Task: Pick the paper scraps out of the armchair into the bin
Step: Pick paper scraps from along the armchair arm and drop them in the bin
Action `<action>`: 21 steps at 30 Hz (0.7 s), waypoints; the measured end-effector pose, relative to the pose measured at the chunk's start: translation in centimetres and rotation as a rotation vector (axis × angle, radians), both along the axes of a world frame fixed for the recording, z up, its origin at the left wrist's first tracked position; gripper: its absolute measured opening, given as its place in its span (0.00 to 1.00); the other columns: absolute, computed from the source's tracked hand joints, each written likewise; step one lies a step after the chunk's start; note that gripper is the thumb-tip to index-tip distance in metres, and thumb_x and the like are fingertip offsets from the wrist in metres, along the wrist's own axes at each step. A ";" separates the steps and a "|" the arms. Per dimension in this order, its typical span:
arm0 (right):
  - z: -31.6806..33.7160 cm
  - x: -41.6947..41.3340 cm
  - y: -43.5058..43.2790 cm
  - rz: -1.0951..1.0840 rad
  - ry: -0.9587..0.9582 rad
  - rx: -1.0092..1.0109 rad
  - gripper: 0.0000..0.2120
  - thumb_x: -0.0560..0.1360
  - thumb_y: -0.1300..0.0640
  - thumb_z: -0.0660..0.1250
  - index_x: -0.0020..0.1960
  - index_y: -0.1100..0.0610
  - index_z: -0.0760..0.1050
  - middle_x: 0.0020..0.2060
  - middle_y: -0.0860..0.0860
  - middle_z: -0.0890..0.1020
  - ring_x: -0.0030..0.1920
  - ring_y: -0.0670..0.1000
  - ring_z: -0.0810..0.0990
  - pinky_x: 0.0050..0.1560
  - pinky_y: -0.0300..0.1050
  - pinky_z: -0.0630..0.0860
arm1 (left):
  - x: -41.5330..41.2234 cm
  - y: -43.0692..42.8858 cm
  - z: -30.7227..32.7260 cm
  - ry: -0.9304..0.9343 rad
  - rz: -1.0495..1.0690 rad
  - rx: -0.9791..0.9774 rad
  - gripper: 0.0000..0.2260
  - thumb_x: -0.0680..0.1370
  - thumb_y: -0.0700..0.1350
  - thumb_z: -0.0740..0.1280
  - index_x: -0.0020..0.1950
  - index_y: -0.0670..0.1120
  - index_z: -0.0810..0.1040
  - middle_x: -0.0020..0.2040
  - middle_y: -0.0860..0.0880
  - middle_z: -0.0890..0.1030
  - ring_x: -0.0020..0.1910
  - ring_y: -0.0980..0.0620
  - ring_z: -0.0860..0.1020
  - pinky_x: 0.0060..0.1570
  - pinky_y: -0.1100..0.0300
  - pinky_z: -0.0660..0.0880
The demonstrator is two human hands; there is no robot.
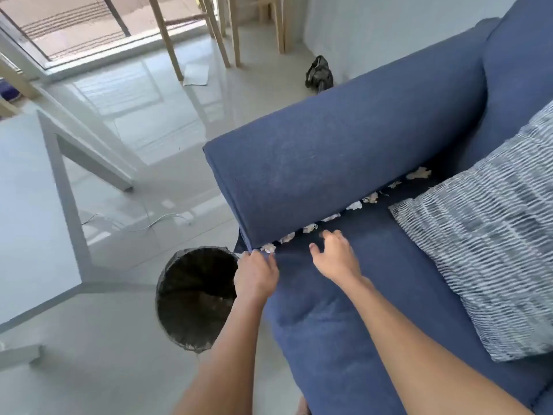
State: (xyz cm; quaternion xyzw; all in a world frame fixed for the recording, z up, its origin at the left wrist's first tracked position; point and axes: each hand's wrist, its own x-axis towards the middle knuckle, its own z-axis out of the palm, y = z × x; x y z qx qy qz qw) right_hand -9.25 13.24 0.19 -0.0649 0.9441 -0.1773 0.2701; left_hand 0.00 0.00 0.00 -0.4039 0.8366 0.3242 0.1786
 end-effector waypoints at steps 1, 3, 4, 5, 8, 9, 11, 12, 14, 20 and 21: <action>-1.1 -0.1 -0.2 -0.007 0.032 -0.011 0.19 0.80 0.50 0.63 0.67 0.58 0.74 0.62 0.57 0.74 0.62 0.61 0.76 0.54 0.54 0.75 | -0.3 0.3 -1.4 0.039 0.071 0.002 0.21 0.83 0.54 0.57 0.59 0.38 0.78 0.60 0.39 0.76 0.63 0.39 0.74 0.58 0.48 0.73; -3.5 -0.5 -0.6 -0.020 0.109 -0.013 0.18 0.79 0.49 0.65 0.64 0.59 0.75 0.61 0.57 0.75 0.61 0.62 0.76 0.53 0.55 0.76 | -1.1 0.8 -3.8 0.071 0.205 -0.031 0.21 0.81 0.57 0.60 0.54 0.39 0.80 0.57 0.39 0.76 0.61 0.39 0.74 0.56 0.48 0.74; -4.3 -0.6 -0.9 -0.025 0.129 -0.013 0.18 0.78 0.49 0.65 0.63 0.59 0.76 0.60 0.57 0.76 0.60 0.62 0.77 0.52 0.54 0.76 | -1.4 1.0 -4.5 0.079 0.269 -0.061 0.21 0.79 0.58 0.62 0.53 0.41 0.81 0.56 0.40 0.76 0.59 0.39 0.75 0.53 0.49 0.75; -5.2 -0.8 -1.0 -0.030 0.158 -0.017 0.18 0.78 0.49 0.66 0.62 0.59 0.76 0.59 0.57 0.76 0.59 0.63 0.77 0.52 0.54 0.76 | -1.7 1.1 -5.3 0.102 0.333 -0.100 0.21 0.77 0.60 0.64 0.51 0.42 0.82 0.54 0.41 0.76 0.57 0.40 0.76 0.51 0.49 0.76; -6.7 -1.4 -1.3 -0.043 0.234 0.010 0.18 0.76 0.46 0.68 0.59 0.58 0.79 0.57 0.58 0.78 0.55 0.63 0.80 0.51 0.53 0.76 | -1.9 1.4 -6.5 0.140 0.457 -0.166 0.20 0.70 0.65 0.69 0.41 0.47 0.82 0.48 0.46 0.78 0.48 0.42 0.80 0.43 0.50 0.80; -7.0 -1.4 -1.4 -0.055 0.258 0.010 0.18 0.76 0.45 0.68 0.58 0.57 0.80 0.56 0.57 0.79 0.54 0.63 0.80 0.51 0.52 0.75 | -1.9 1.4 -6.8 0.151 0.497 -0.168 0.19 0.69 0.65 0.70 0.38 0.49 0.82 0.45 0.47 0.79 0.46 0.42 0.81 0.42 0.49 0.81; -7.6 -1.5 -1.8 -0.104 0.297 0.003 0.17 0.76 0.44 0.68 0.54 0.56 0.82 0.52 0.57 0.82 0.51 0.62 0.81 0.53 0.51 0.73 | -2.0 1.3 -7.0 0.161 0.577 -0.152 0.17 0.69 0.63 0.72 0.36 0.50 0.82 0.43 0.48 0.82 0.44 0.42 0.82 0.42 0.51 0.81; -7.7 -1.6 -2.0 -0.142 0.309 0.001 0.16 0.75 0.44 0.68 0.53 0.55 0.83 0.50 0.56 0.83 0.50 0.61 0.82 0.55 0.51 0.72 | -2.1 1.3 -6.8 0.168 0.616 -0.132 0.15 0.70 0.61 0.73 0.38 0.50 0.83 0.42 0.48 0.83 0.45 0.42 0.82 0.42 0.53 0.79; -7.8 -2.0 -2.5 -0.226 0.302 0.003 0.15 0.75 0.44 0.69 0.52 0.55 0.84 0.49 0.56 0.85 0.51 0.60 0.82 0.57 0.51 0.72 | -2.3 1.1 -6.5 0.192 0.685 -0.088 0.10 0.73 0.57 0.74 0.43 0.51 0.86 0.43 0.49 0.85 0.47 0.43 0.83 0.43 0.56 0.75; -7.3 -2.1 -2.9 -0.467 0.237 -0.088 0.08 0.74 0.54 0.72 0.52 0.49 0.86 0.51 0.56 0.85 0.53 0.62 0.80 0.53 0.50 0.77 | -2.4 0.9 -6.4 0.215 0.711 -0.019 0.08 0.72 0.53 0.76 0.47 0.51 0.86 0.46 0.49 0.86 0.50 0.44 0.84 0.55 0.51 0.78; -7.3 -2.0 -2.9 -0.467 0.235 -0.099 0.08 0.73 0.53 0.73 0.51 0.49 0.86 0.50 0.56 0.86 0.53 0.62 0.80 0.51 0.50 0.77 | -2.5 0.9 -6.3 0.217 0.717 -0.013 0.07 0.73 0.52 0.76 0.47 0.50 0.86 0.46 0.48 0.86 0.51 0.43 0.83 0.56 0.50 0.78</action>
